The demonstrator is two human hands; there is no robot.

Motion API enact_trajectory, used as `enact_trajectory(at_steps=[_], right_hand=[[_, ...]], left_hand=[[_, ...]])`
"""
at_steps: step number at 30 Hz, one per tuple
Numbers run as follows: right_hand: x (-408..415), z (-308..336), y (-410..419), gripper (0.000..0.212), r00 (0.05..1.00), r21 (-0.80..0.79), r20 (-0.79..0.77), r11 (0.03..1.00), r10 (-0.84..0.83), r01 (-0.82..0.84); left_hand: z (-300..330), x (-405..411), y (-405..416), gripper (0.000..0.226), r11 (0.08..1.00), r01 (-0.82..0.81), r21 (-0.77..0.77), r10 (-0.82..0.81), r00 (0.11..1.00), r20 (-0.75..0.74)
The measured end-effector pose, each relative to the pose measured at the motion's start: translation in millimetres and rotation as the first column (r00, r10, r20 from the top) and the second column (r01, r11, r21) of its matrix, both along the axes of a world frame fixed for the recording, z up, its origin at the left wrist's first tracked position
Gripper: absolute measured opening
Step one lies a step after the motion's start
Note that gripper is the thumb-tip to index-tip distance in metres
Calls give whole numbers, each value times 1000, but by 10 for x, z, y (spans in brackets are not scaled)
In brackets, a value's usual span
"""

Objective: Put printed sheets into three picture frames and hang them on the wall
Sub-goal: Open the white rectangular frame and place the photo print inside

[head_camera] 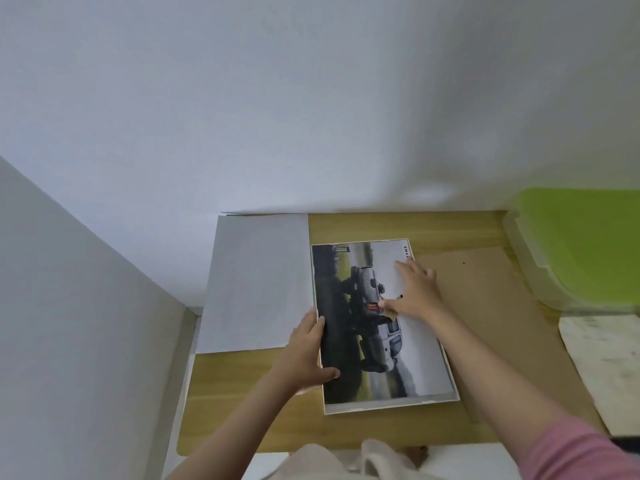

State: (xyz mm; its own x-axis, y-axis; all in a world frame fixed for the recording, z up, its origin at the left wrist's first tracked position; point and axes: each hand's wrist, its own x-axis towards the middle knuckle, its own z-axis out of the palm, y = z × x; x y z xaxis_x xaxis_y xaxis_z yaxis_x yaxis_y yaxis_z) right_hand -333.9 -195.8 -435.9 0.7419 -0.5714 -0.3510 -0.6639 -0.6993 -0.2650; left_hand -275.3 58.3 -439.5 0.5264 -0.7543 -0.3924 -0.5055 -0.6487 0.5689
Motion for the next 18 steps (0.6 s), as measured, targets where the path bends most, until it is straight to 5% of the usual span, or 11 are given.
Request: enact_trajectory(at_steps=[7,11,18], right_hand=[[-71,52,25,101,987,60,124,993,-104,97],[-187,107,38,94,938,226,279,964,-204,143],[-630,137,168,54,815,429,441,886,-376,176]], left_hand=[[0,-12,-9,101,1000,-16,-12,16,1000,-22],[-6,-25,-30,102,1000,-26,-9,26,1000,-12],[-36,-23,-2,102,999,-36,-17,36,999,-16]])
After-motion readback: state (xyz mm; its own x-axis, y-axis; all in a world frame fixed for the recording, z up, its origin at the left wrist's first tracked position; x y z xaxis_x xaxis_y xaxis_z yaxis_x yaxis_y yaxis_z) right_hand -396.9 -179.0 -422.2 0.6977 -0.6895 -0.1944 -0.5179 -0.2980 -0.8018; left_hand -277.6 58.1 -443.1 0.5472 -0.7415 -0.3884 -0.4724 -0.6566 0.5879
